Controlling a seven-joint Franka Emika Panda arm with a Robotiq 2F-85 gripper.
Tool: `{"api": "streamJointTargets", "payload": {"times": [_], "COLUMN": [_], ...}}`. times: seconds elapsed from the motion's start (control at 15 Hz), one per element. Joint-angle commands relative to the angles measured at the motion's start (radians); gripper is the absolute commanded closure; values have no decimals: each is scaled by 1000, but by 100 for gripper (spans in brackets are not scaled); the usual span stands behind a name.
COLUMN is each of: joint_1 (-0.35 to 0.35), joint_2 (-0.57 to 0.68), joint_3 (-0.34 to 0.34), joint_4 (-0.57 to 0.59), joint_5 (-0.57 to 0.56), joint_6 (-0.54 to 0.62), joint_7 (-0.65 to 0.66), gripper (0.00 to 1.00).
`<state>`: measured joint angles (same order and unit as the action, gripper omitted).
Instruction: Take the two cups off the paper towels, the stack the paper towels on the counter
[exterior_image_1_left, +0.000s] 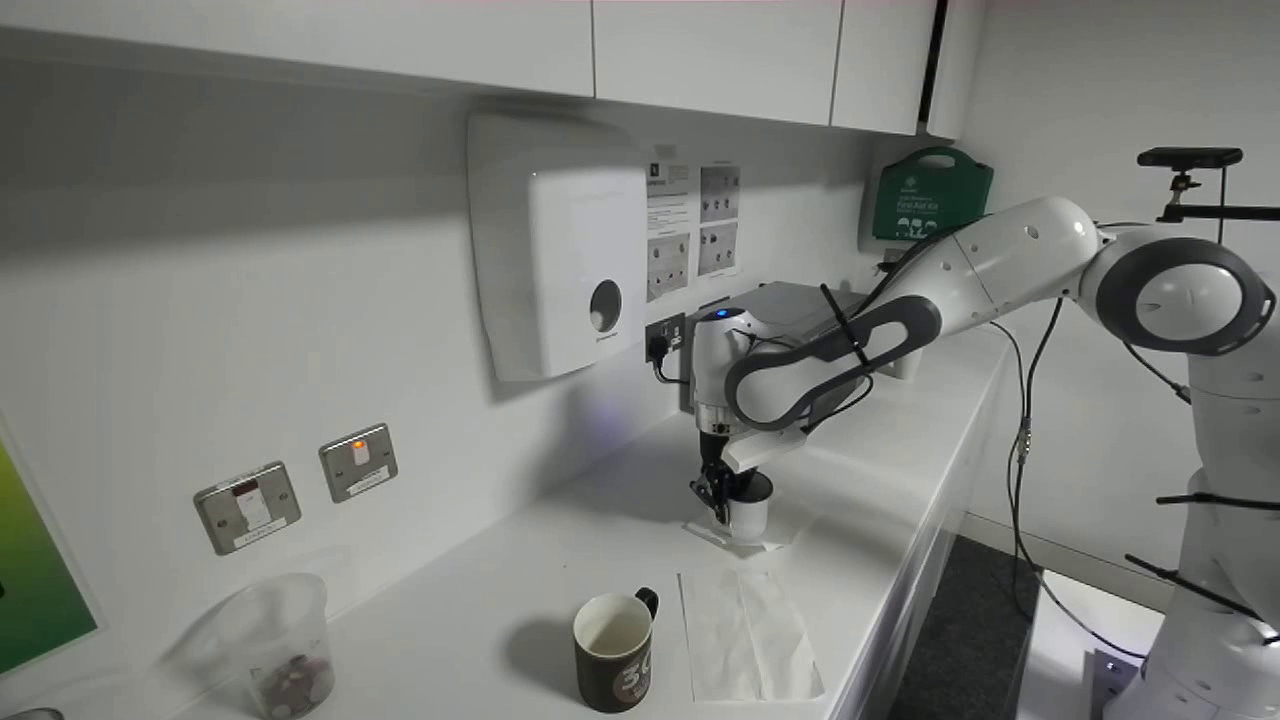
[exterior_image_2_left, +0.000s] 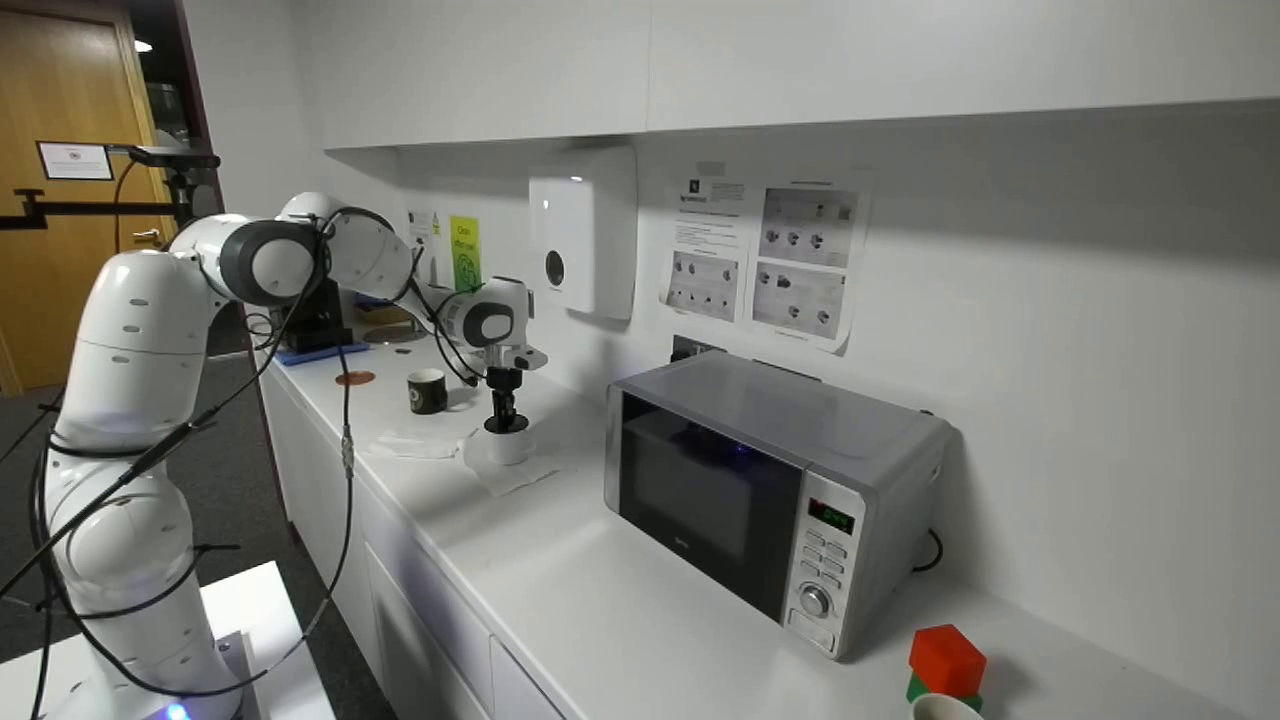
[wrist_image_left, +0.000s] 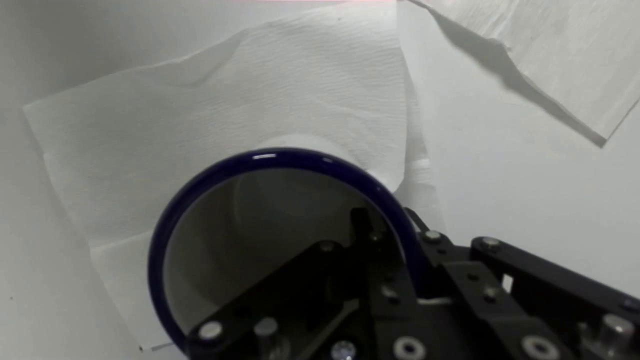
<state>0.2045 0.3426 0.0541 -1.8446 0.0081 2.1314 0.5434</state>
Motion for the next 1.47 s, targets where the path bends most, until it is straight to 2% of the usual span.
{"api": "streamJointTargets", "payload": {"times": [0.0,0.73,1.4], "joint_1": [-1,23,22], "joint_2": [-44,-161,-139], "joint_3": [-1,16,20], "joint_4": [-33,-88,-83], "joint_5": [16,-17,-5], "joint_6": [-2,11,18], "joint_7": [15,141,177], "gripper": [99,99,99]}}
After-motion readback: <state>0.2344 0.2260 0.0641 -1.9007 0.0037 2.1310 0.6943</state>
